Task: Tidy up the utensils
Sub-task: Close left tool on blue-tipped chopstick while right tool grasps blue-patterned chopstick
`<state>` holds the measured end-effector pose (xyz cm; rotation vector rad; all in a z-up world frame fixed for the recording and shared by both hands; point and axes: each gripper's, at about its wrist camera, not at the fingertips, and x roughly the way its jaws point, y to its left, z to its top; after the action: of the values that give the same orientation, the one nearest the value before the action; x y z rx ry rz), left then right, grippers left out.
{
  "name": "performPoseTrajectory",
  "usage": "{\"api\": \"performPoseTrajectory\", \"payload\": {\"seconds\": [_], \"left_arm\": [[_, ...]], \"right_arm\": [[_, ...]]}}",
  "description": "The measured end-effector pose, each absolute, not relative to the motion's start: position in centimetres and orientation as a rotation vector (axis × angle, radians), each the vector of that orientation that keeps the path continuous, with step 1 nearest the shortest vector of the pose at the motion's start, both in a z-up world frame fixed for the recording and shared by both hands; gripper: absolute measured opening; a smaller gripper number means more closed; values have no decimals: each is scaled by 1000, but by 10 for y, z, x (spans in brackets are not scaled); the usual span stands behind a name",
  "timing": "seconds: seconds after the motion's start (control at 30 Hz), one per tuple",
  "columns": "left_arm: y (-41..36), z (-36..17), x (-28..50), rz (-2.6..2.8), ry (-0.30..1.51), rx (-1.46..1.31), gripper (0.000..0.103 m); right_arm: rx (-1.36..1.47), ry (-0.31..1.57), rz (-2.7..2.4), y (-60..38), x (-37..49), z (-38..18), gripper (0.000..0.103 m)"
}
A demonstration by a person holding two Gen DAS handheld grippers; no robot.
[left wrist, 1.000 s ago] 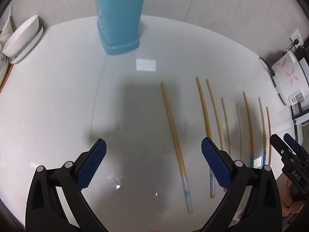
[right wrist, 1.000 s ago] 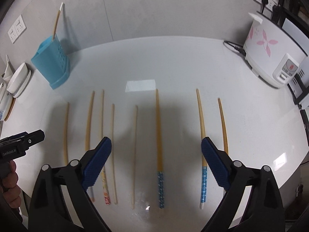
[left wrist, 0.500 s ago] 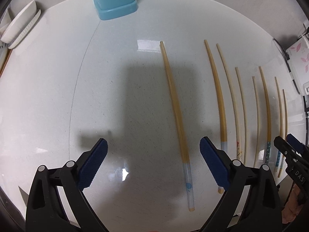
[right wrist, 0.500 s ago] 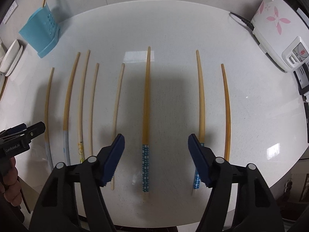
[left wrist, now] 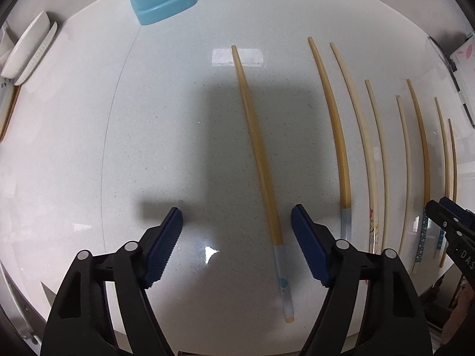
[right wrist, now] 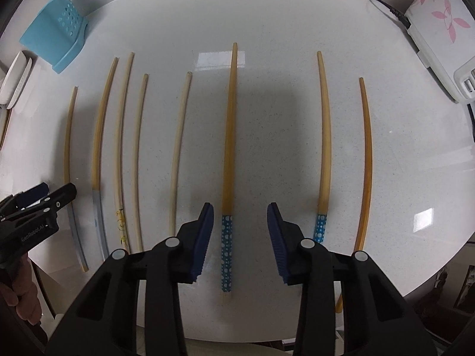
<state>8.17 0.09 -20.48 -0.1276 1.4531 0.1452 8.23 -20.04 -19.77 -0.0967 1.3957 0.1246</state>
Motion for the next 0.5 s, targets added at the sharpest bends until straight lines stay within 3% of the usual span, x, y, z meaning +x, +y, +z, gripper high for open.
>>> {"api": "performPoseTrajectory", "payload": {"seconds": [0.07, 0.13, 0.17, 0.2, 0.23, 0.33, 0.5], "left_arm": [[-1, -201, 85, 151, 1458, -132, 58], [-4, -199, 85, 146, 1465, -125, 34], [-5, -198, 85, 146, 1472, -123, 27], [-6, -200, 87, 145, 1479, -119, 13], [-6, -200, 87, 143, 1484, -112, 7], [-7, -200, 87, 133, 1483, -108, 7], [4, -201, 75, 112, 1474, -123, 7]], "right_arm": [[-110, 1405, 131, -199, 85, -200, 34], [-109, 1423, 132, -198, 88, -204, 33], [-105, 1435, 130, -198, 89, -206, 32], [-107, 1432, 127, -197, 90, -206, 32], [-114, 1436, 122, -196, 91, -206, 32], [-124, 1438, 113, -194, 98, -207, 8], [-121, 1447, 88, -190, 101, -207, 7]]}}
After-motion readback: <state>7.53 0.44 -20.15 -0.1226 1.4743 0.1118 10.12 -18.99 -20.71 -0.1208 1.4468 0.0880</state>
